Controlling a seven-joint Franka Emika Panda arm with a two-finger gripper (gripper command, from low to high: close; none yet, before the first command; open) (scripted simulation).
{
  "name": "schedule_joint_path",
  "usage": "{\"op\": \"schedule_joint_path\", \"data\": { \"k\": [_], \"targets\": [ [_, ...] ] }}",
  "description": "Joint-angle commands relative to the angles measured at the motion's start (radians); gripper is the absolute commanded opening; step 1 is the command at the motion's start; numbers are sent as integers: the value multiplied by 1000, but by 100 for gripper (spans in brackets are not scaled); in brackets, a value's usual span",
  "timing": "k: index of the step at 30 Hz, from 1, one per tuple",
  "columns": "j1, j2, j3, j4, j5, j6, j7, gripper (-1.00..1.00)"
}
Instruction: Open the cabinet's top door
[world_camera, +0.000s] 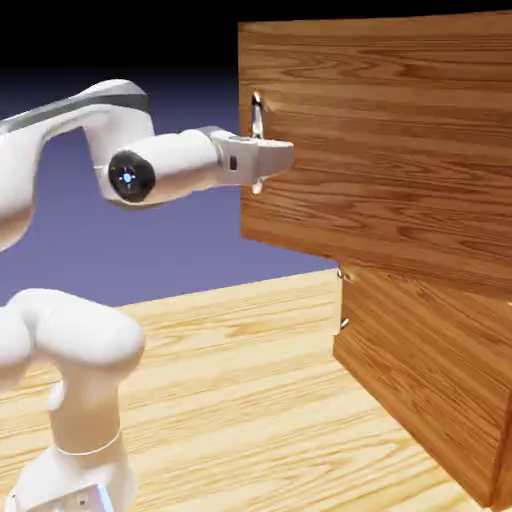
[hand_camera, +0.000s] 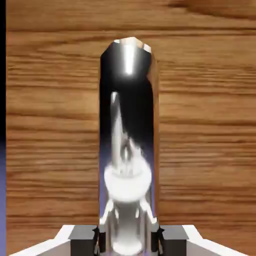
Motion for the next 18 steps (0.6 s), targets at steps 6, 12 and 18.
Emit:
{"op": "schedule_joint_path", "data": {
  "k": [6, 12, 18],
  "targets": [
    [-166, -121, -65, -31, -125, -260, 71, -100],
    [-292, -217, -201, -23, -264, -521, 108, -100],
    [-369, -264, -377, 41, -406, -782, 122, -100]
  ]
}}
